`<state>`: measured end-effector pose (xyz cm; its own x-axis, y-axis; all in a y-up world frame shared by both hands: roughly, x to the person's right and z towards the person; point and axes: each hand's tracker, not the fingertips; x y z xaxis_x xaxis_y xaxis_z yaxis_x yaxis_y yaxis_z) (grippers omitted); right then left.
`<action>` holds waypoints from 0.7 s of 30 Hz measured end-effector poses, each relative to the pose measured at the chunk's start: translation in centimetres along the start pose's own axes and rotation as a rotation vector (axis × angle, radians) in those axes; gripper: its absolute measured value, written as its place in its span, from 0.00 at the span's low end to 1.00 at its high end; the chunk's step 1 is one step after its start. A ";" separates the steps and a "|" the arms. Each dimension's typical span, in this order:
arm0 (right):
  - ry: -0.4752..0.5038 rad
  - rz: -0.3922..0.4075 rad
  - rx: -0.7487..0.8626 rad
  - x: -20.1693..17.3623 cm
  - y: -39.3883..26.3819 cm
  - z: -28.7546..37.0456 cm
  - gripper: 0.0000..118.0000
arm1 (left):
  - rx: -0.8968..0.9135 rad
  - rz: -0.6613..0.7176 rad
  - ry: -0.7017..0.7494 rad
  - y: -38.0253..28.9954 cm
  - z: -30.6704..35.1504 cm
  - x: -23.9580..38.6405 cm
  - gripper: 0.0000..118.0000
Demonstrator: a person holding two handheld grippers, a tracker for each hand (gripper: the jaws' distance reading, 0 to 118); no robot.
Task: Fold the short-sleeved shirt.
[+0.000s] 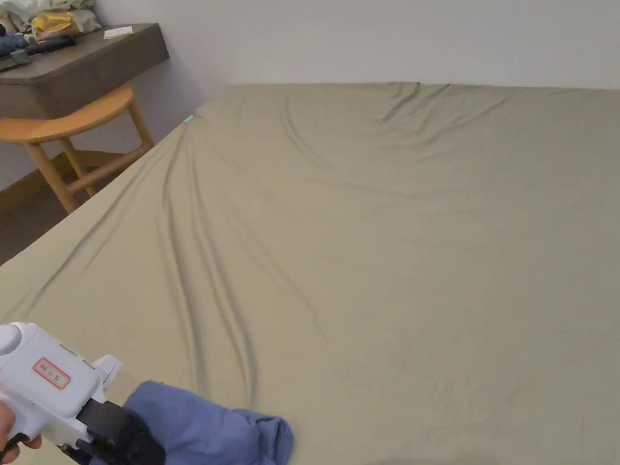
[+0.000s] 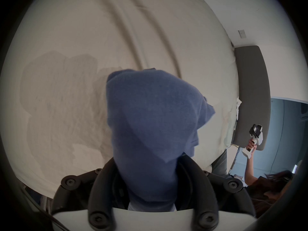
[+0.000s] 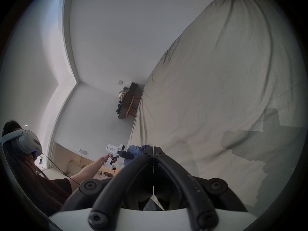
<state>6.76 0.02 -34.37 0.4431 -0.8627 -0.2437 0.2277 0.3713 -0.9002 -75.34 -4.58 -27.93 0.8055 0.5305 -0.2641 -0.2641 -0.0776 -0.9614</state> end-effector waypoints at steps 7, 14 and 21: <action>-0.002 0.035 -0.017 -1.3 0.5 -0.8 0.00 | 0.142 0.117 0.305 -2.5 0.8 -3.1 0.97; -0.077 0.113 0.206 -4.9 4.8 0.9 0.00 | 0.681 0.023 0.555 -4.2 6.9 6.6 0.97; -0.633 0.747 0.624 -19.5 6.5 5.5 0.00 | 1.517 -0.263 0.654 -13.6 9.7 32.0 0.97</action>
<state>4.39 21.17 -33.50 0.9617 -0.0965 -0.2565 0.0360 0.9723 -0.2309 -51.16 21.67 -22.51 0.8756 -0.0526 -0.4802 -0.0195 0.9894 -0.1440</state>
